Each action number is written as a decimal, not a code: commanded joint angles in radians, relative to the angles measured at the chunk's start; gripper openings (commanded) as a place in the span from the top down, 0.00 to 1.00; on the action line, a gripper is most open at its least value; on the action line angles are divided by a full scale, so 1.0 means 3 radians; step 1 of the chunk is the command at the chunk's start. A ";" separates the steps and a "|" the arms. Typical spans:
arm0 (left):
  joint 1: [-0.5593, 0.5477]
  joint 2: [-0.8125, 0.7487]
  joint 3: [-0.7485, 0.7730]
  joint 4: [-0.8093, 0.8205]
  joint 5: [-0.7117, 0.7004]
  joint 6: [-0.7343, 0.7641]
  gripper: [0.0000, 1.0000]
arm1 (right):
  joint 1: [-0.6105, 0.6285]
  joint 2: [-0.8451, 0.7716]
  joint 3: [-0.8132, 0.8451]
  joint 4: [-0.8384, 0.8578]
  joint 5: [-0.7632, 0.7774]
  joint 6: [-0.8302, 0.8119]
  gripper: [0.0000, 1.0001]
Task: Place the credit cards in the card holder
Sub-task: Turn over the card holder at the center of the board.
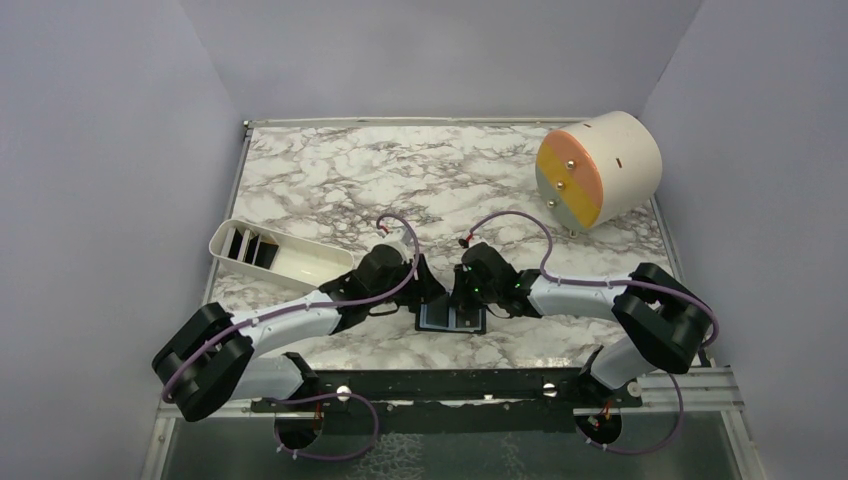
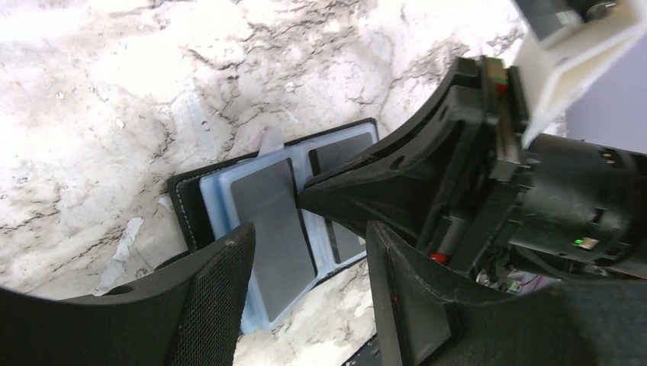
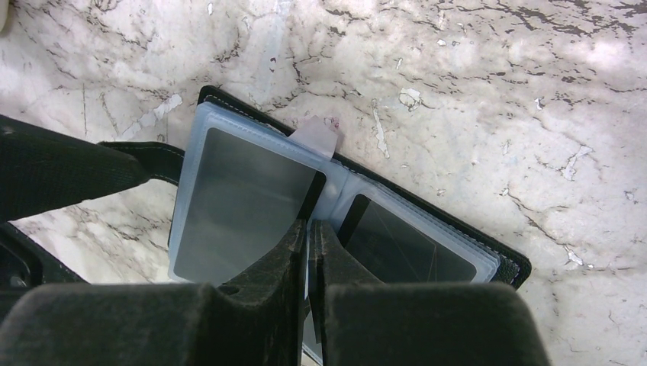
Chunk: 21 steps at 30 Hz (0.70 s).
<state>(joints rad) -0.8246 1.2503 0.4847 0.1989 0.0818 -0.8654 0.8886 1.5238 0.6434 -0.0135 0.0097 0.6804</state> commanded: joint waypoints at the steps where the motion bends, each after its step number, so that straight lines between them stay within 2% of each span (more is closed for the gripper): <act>1: 0.0008 -0.0161 0.0015 0.0077 -0.0094 0.0005 0.42 | 0.0004 0.0140 -0.0131 -0.0093 0.0030 0.0012 0.93; 21: 0.0010 0.0302 -0.0113 0.0359 0.0026 -0.0047 0.41 | 0.0002 0.0126 -0.0144 -0.0093 0.0034 0.0018 0.94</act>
<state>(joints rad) -0.8246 1.3224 0.4587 0.2623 0.0792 -0.8742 0.8883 1.5227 0.6388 -0.0063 0.0093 0.6846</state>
